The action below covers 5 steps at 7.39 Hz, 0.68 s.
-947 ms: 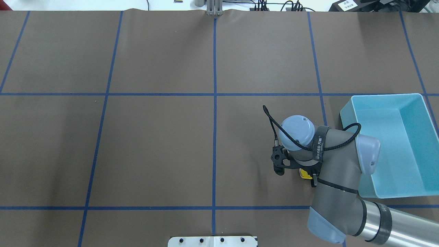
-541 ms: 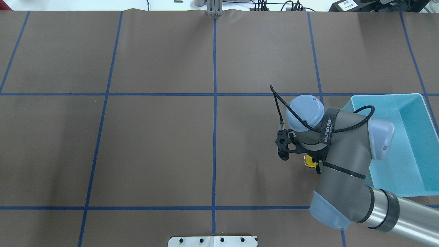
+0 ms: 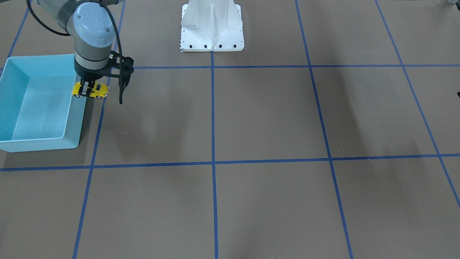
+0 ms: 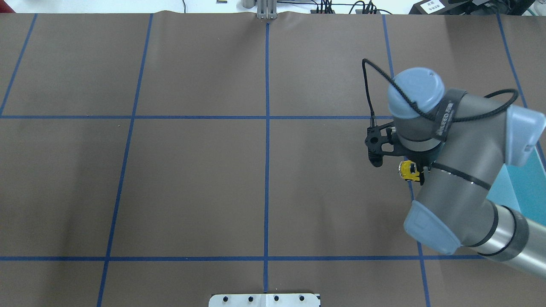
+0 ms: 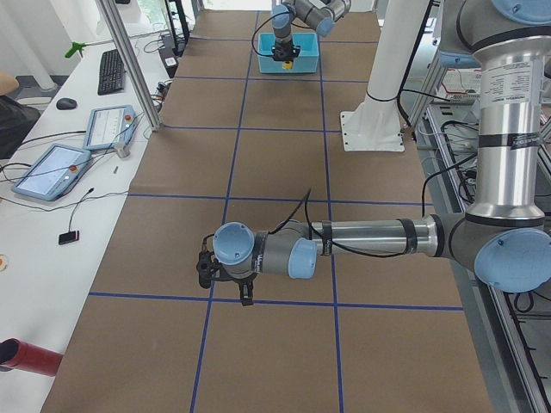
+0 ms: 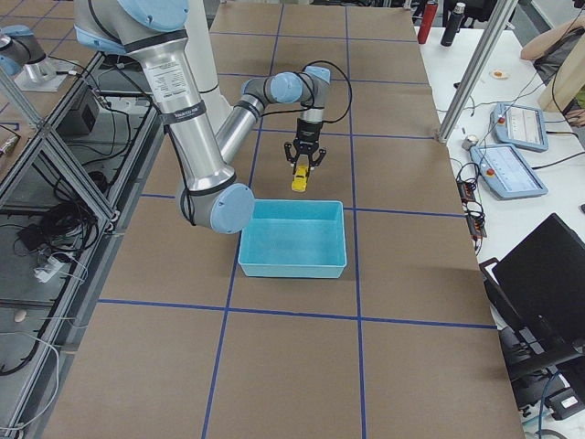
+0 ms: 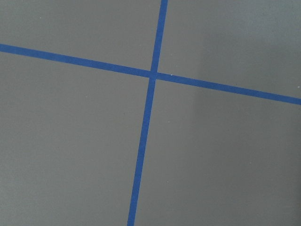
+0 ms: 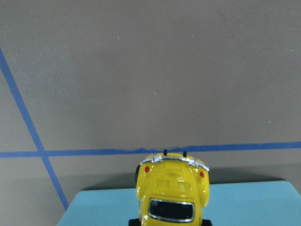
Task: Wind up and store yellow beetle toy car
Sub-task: 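Lift the car with the right gripper and carry it over the bin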
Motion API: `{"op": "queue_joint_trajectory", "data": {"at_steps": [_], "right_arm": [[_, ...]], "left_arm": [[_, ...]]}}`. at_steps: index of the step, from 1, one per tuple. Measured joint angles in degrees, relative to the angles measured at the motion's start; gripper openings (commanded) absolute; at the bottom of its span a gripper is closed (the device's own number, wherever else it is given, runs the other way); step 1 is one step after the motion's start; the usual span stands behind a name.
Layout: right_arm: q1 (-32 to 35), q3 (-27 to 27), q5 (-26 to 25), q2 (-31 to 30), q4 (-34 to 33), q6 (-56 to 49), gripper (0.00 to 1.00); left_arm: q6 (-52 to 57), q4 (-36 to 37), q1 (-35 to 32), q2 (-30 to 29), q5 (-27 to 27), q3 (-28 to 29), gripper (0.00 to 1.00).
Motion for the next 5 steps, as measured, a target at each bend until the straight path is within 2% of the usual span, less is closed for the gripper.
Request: {"op": "queue_joint_trajectory", "data": {"at_steps": [1,3,5], "right_arm": [[2.32,1.12,0.03,-1.57,-0.29,-4.63,0.20],[4.16,3.65,-0.18,-9.08,2.47,-12.05,0.21],[4.43,3.62,-0.29,-18.32,13.42,-13.87,0.25]], "left_arm": [[0.00,0.00,0.00,0.01,-0.01,0.01,1.00],[0.00,0.00,-0.07,0.08,-0.02,0.01,1.00],[0.00,0.00,-0.08,0.08,0.00,0.01,1.00]]}}
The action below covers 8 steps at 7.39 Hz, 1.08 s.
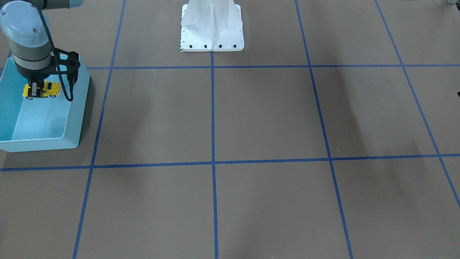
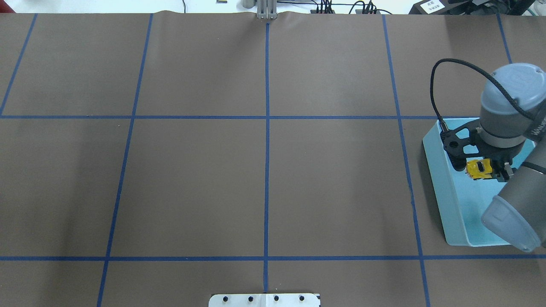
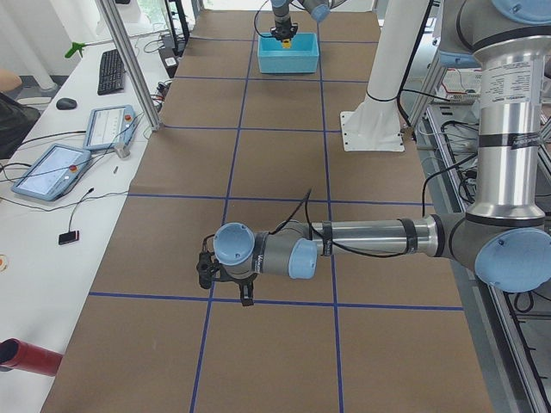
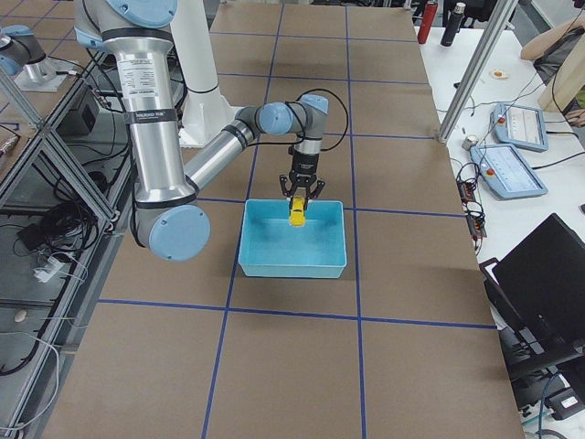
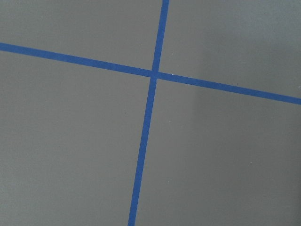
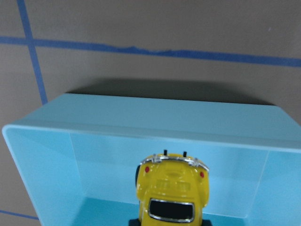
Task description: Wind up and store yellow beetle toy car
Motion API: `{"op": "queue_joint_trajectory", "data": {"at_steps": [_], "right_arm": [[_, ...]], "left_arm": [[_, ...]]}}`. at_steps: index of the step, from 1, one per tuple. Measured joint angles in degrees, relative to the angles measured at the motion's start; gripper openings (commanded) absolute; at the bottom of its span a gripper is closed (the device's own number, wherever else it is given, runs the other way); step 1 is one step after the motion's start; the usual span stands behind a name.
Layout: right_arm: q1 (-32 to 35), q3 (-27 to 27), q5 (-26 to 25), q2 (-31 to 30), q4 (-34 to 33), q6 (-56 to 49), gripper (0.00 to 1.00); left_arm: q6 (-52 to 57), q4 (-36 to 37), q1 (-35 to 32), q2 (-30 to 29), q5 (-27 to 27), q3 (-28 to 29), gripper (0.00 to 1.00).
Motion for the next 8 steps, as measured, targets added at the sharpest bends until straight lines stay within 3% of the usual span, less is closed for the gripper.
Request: {"op": "queue_joint_trajectory", "data": {"at_steps": [2,5,8], "right_arm": [[-0.01,-2.00,-0.01,-2.95,6.18,-0.05,0.97],[-0.04,-7.20,0.04,-3.56,16.25,0.52,0.99],[5.97,-7.59,1.81,-3.21,17.46,3.95,0.99]], "left_arm": [[0.00,0.02,0.00,0.03,0.00,0.04,1.00],[0.00,0.06,0.00,0.01,0.00,0.08,1.00],[0.00,0.09,0.00,0.00,0.00,0.09,1.00]]}}
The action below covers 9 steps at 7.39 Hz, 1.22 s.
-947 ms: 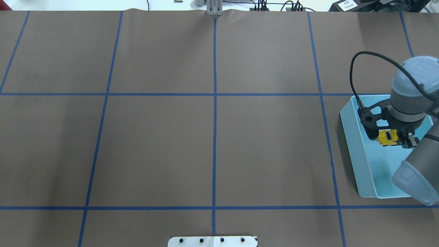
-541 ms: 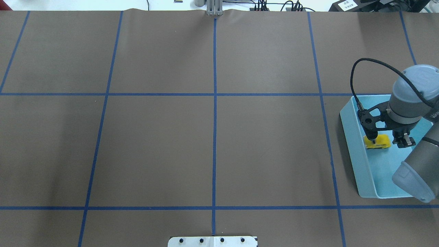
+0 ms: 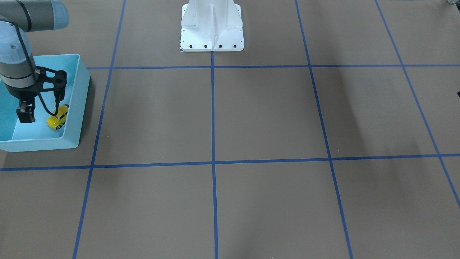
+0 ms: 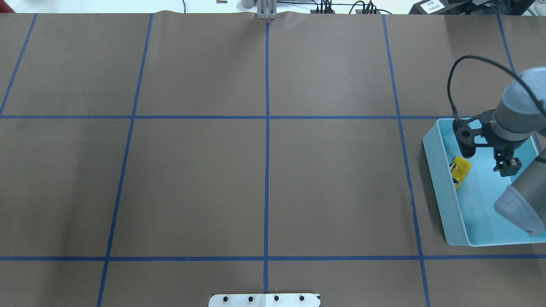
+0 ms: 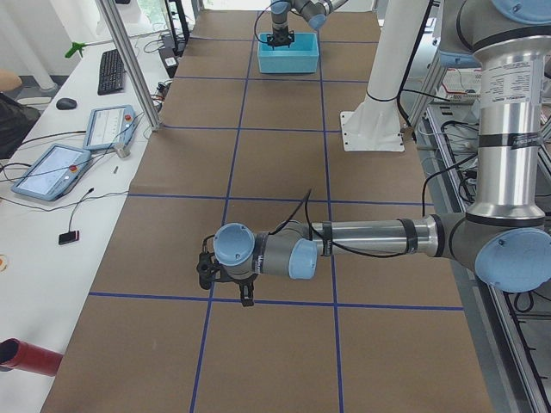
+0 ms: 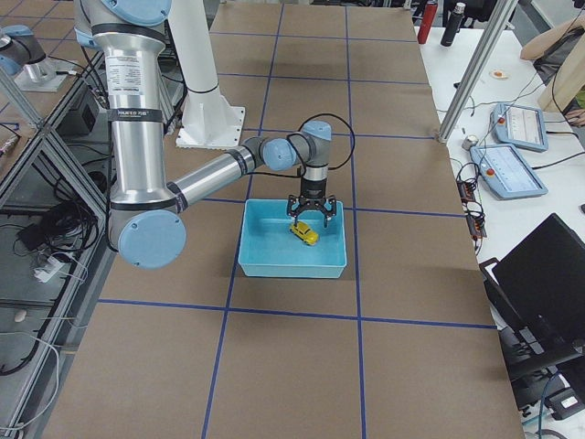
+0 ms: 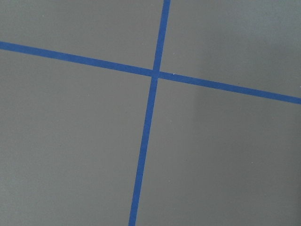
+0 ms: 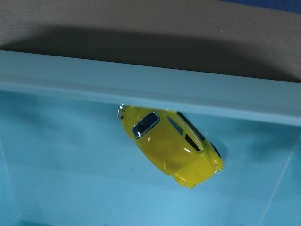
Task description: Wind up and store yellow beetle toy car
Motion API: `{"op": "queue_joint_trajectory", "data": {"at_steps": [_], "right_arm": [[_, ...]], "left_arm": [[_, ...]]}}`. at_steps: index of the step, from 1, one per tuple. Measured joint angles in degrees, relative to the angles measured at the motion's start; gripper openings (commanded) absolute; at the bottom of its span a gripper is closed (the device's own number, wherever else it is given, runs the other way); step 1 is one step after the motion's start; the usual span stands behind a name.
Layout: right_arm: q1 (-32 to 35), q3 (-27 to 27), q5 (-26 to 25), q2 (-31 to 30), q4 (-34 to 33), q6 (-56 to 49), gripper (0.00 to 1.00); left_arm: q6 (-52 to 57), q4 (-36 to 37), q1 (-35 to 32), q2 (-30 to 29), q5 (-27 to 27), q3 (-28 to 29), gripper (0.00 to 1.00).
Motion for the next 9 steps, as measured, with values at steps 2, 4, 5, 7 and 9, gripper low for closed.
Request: {"op": "queue_joint_trajectory", "data": {"at_steps": [2,4,5,7,9], "right_arm": [[9.12,0.11,5.38,-0.30,-0.01,14.26,0.99],[17.05,-0.08,8.46,-1.65,0.00,37.59,0.99],[20.57,-0.65,9.15,-2.70,0.02,48.04,0.99],[30.41,-7.19,15.22,-3.07,0.05,57.04,0.99],[38.63,-14.16,20.37,-2.93,0.36,57.96,0.99]], "left_arm": [[0.00,0.00,0.00,0.00,0.00,0.00,1.00],[0.00,0.05,0.00,0.00,0.00,0.00,1.00],[0.00,0.10,0.01,0.00,0.00,0.00,1.00],[0.00,0.16,0.08,0.00,0.02,0.00,1.00],[0.00,0.17,0.08,0.00,0.08,0.00,1.00]]}}
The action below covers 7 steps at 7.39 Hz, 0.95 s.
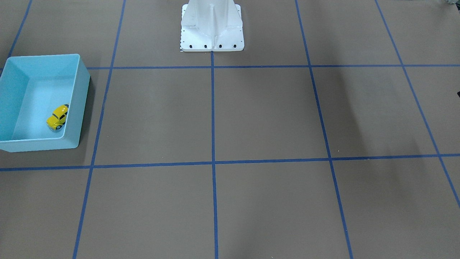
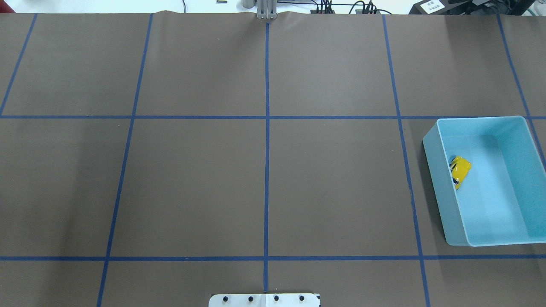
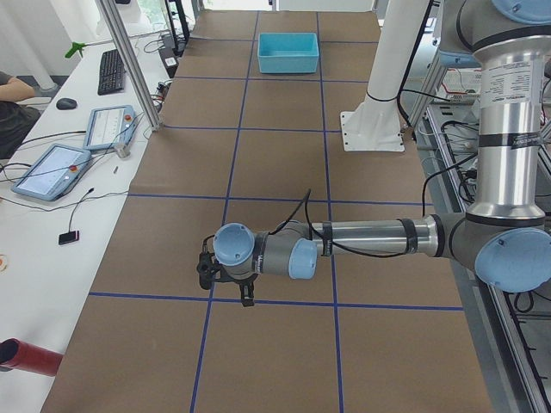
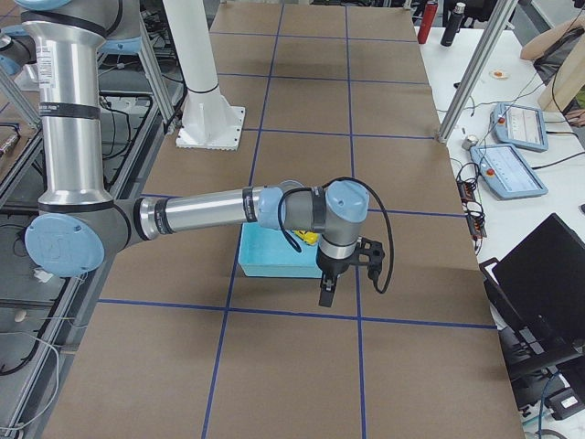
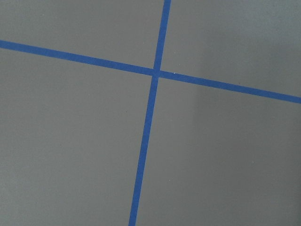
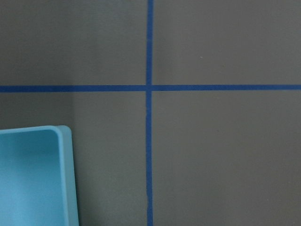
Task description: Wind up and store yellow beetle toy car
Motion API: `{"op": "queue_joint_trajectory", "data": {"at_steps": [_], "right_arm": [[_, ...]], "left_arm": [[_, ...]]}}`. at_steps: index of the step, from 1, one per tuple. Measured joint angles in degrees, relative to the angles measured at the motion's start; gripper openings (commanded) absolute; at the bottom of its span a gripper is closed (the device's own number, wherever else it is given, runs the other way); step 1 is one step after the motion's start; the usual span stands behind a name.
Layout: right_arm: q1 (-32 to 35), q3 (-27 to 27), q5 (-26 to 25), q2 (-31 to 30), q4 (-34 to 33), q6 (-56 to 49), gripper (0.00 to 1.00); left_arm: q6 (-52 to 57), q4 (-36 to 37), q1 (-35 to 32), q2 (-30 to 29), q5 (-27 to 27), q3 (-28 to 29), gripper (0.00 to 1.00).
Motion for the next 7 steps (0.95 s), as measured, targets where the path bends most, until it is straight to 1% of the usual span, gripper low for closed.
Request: {"op": "queue_joint_trajectory", "data": {"at_steps": [1,3,4,7], "right_arm": [[1.55,-1.48,0.61,-0.16,1.99,-0.31,0.99],[2.29,-5.29,1.03,-0.86,11.13,-1.74,0.99],[2.33,-5.65,1.21,-1.64,14.02,-2.13,0.99],[2.37,-3.19,2.02,-5.71,16.05,-2.31,0.99]], "left_arm": [[0.00,0.00,0.00,0.00,0.01,-0.02,1.00],[0.00,0.02,0.00,0.00,0.07,-0.08,1.00],[-0.02,0.06,0.00,0.00,0.09,-0.08,1.00],[-0.07,0.09,0.00,0.00,0.08,-0.09,1.00]]}}
